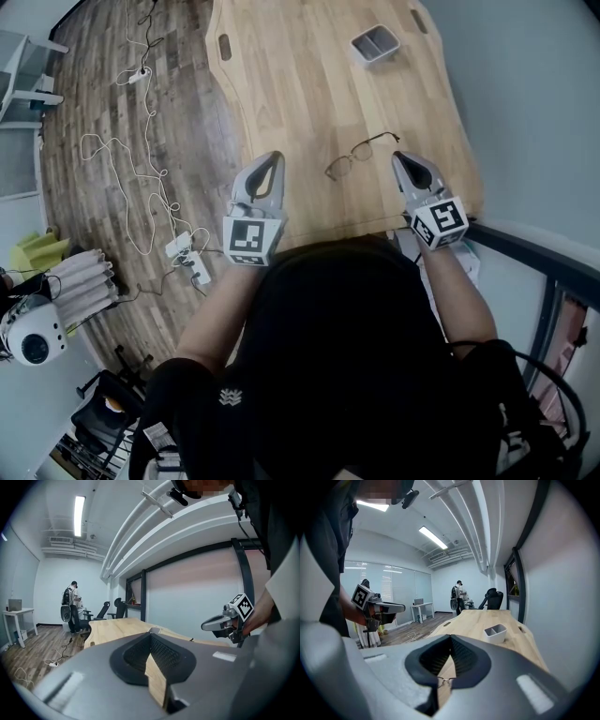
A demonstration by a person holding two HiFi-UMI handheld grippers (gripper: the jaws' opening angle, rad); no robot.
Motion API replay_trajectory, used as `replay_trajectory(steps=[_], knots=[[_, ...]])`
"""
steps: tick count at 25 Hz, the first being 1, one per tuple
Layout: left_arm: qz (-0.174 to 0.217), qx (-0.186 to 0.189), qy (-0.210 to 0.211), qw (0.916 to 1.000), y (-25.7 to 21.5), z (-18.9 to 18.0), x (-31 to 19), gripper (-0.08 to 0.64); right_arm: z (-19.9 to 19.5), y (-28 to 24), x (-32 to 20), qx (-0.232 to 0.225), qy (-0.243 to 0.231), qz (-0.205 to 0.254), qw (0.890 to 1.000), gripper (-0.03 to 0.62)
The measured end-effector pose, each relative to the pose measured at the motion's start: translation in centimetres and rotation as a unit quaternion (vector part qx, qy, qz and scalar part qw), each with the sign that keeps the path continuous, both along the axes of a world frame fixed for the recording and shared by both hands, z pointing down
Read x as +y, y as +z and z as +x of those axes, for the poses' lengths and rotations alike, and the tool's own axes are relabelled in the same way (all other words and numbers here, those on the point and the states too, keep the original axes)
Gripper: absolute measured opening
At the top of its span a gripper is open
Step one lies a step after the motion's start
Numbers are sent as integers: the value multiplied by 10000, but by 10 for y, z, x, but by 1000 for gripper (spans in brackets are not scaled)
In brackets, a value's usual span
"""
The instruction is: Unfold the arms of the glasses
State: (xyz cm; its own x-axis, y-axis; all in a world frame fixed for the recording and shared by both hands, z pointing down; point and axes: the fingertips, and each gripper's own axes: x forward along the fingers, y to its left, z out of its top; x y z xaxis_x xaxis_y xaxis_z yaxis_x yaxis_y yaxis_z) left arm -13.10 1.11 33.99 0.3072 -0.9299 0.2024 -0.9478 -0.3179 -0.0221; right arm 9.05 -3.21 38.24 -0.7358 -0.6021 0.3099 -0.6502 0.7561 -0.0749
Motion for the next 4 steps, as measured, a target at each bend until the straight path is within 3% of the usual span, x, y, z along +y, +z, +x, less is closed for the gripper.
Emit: replay_trajectory(steps=[4], knots=[[25,-6,12,10000,-3,-2,2,3,-2,-1,3,41,13,-51,10000,0]])
